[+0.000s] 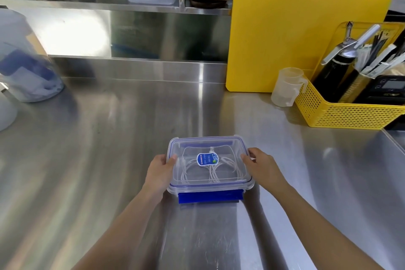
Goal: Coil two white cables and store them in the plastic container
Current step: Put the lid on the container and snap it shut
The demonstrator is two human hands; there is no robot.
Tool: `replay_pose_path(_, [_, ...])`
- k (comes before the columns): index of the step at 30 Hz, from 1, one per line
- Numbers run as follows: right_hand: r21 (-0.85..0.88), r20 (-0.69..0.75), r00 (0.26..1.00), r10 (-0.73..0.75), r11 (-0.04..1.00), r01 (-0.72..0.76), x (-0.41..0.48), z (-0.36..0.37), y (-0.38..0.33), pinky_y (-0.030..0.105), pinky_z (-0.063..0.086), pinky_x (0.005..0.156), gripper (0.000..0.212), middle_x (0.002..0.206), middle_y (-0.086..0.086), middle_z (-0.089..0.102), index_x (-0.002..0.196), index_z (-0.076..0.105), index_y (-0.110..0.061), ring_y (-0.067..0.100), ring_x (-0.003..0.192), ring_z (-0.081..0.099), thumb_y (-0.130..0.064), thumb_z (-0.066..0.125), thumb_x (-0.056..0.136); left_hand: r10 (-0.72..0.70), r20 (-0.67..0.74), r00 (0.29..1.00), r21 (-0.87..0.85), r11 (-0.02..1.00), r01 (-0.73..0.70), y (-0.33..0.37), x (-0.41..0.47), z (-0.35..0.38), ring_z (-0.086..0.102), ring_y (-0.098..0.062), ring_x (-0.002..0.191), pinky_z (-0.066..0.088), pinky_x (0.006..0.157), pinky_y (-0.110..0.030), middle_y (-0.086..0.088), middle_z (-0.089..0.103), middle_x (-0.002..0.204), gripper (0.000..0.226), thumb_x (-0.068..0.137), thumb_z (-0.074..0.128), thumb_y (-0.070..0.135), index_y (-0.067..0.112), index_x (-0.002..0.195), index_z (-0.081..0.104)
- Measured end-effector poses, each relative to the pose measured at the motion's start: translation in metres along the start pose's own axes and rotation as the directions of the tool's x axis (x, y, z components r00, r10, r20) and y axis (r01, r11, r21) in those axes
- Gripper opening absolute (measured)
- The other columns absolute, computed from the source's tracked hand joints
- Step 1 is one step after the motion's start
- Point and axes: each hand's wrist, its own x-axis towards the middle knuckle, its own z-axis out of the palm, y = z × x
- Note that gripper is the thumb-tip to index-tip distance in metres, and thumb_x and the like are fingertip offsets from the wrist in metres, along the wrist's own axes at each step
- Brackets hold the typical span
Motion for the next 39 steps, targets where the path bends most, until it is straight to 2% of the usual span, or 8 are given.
replay_pose_path(8, [0.388,0.272,0.952,0.143,0.888,-0.245,0.006,-0.015,0.002,0.023,0.051,0.052,0.019,0.086,-0.004,0.062,0.1,0.054,-0.016,0.016,0.074,0.062,-0.031,0.055,0.089,-0.015,0.148,0.989,0.055,0.998,0.006,0.004,0.007,-0.014,0.063,-0.022,0.07,0.05,0.061,-0.03,-0.011,0.067,0.084,0.029,0.091,0.054,0.034,0.007,0.084,0.06])
replay_pose_path(14, [0.362,0.332,0.932,0.146,0.893,-0.269,0.018,-0.02,0.004,0.037,0.051,0.082,0.028,0.101,0.006,0.064,0.104,0.056,-0.011,0.023,0.089,0.062,-0.032,0.06,0.085,-0.072,0.228,0.971,0.028,0.997,0.068,0.006,0.016,-0.021,0.065,-0.021,0.074,0.053,0.07,-0.034,-0.008,0.069,0.086,0.022,0.087,0.061,0.031,0.01,0.083,0.061])
replay_pose_path(18, [0.522,0.319,0.93,0.182,0.785,-0.332,0.026,-0.023,0.001,0.048,0.042,0.099,0.052,0.117,0.027,0.059,0.11,0.059,0.002,0.042,0.109,0.054,-0.044,0.054,0.086,-0.087,0.277,0.957,0.004,0.996,0.089,0.017,0.028,-0.022,0.064,-0.019,0.096,0.046,0.092,-0.036,-0.001,0.073,0.099,0.038,0.079,0.06,0.053,0.019,0.092,0.073])
replay_pose_path(23, [0.561,0.388,0.896,0.215,0.716,-0.415,0.044,-0.017,-0.007,0.027,0.045,0.06,0.045,0.072,0.004,0.072,0.075,0.074,-0.016,0.02,0.076,0.064,-0.056,0.055,0.079,-0.152,0.343,0.927,-0.02,0.985,0.169,0.035,0.048,-0.01,0.067,-0.019,0.083,0.048,0.082,-0.034,0.004,0.076,0.071,0.04,0.073,0.062,0.061,0.024,0.062,0.075])
replay_pose_path(27, [0.497,0.457,0.864,0.211,0.745,-0.445,0.058,-0.013,-0.009,0.028,0.045,0.057,0.05,0.074,0.007,0.071,0.081,0.073,-0.013,0.021,0.072,0.063,-0.059,0.056,0.077,-0.244,0.434,0.867,-0.015,0.96,0.278,0.038,0.061,-0.004,0.069,-0.029,0.091,0.053,0.088,-0.043,-0.011,0.076,0.093,0.04,0.073,0.069,0.049,0.012,0.09,0.074])
replay_pose_path(31, [0.517,0.491,0.863,0.119,0.757,-0.399,0.067,-0.011,-0.004,0.025,0.05,0.056,0.034,0.08,0.005,0.072,0.085,0.073,-0.016,0.018,0.072,0.065,-0.046,0.057,0.083,-0.234,0.511,0.827,-0.118,0.934,0.337,0.03,0.069,-0.001,0.07,-0.031,0.087,0.057,0.076,-0.042,-0.016,0.074,0.098,0.033,0.08,0.068,0.032,0.006,0.1,0.071])
replay_pose_path(35, [0.567,0.481,0.876,0.014,0.757,-0.324,0.075,-0.012,-0.003,0.022,0.051,0.056,0.021,0.085,0.005,0.07,0.091,0.069,-0.011,0.014,0.074,0.065,-0.027,0.056,0.088,-0.08,0.405,0.911,-0.207,0.962,0.176,0.028,0.072,0.003,0.069,-0.022,0.065,0.056,0.057,-0.033,-0.008,0.074,0.076,0.008,0.084,0.065,0.016,0.011,0.089,0.066])
replay_pose_path(39, [0.419,0.435,0.896,-0.096,0.901,-0.107,0.082,-0.01,-0.016,0.017,0.047,0.059,0.006,0.091,0.0,0.066,0.088,0.064,-0.023,0.011,0.081,0.061,-0.026,0.059,0.086,0.019,0.348,0.937,-0.149,0.988,0.036,0.027,0.068,0.004,0.064,-0.026,0.079,0.053,0.076,-0.041,-0.012,0.069,0.09,0.005,0.085,0.064,0.016,0.018,0.082,0.069])
